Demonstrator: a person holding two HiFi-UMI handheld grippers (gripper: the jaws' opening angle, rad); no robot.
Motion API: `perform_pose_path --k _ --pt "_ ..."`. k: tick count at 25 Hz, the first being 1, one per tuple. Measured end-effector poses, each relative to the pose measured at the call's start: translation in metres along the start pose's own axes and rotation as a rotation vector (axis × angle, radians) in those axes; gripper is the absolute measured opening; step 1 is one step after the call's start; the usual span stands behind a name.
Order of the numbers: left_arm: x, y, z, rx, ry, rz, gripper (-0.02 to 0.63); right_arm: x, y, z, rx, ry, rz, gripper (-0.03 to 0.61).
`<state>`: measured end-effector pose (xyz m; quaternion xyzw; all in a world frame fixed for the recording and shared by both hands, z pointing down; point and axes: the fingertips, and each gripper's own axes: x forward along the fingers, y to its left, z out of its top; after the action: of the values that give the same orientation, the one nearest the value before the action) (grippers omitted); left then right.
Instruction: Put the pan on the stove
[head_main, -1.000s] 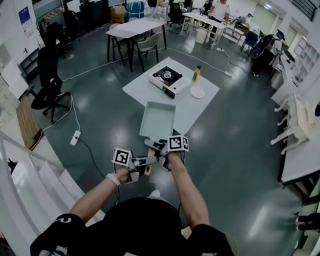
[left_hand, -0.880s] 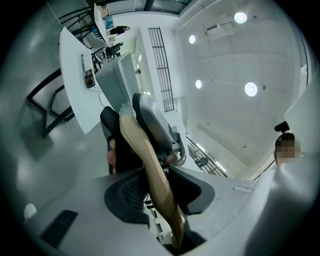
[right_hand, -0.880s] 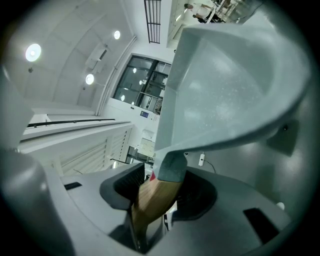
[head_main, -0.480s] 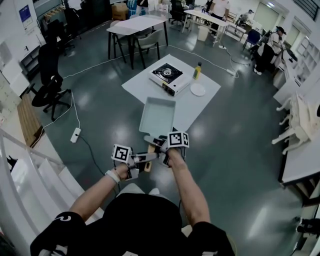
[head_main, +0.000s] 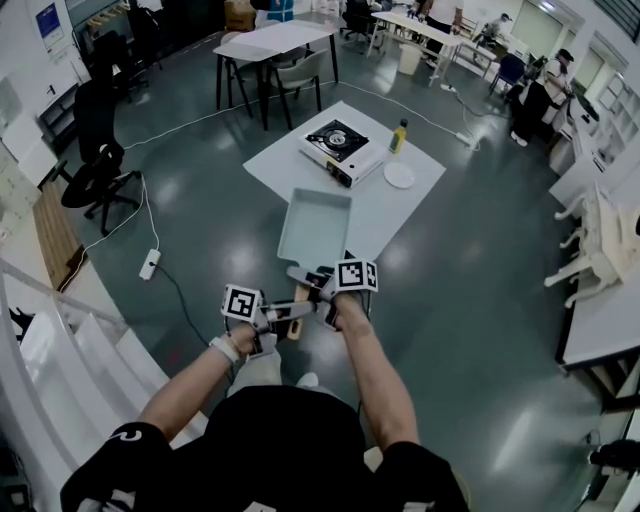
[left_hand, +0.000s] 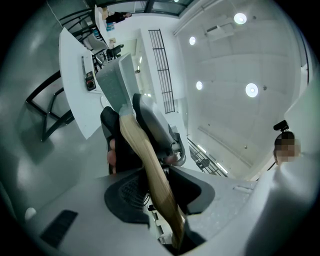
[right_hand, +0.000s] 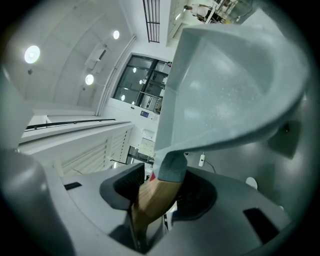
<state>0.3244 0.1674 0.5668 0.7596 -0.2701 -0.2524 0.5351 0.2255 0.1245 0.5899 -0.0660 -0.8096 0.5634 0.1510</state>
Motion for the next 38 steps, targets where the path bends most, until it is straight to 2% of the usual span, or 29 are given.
perform_pose_path --k 5,35,38 --pt "0.0 0.01 0.018 0.003 0.013 -0.016 0.118 0.009 -0.013 0.015 0.0 0.007 -0.035 0.161" --pt "0.001 0.061 0.138 -0.036 0.119 -0.009 0.118 0.06 -0.054 0.133 0.029 -0.072 -0.043 0.161" --pt "0.001 0.064 0.149 -0.015 0.128 -0.02 0.118 0.065 -0.058 0.142 0.026 -0.075 -0.062 0.161"
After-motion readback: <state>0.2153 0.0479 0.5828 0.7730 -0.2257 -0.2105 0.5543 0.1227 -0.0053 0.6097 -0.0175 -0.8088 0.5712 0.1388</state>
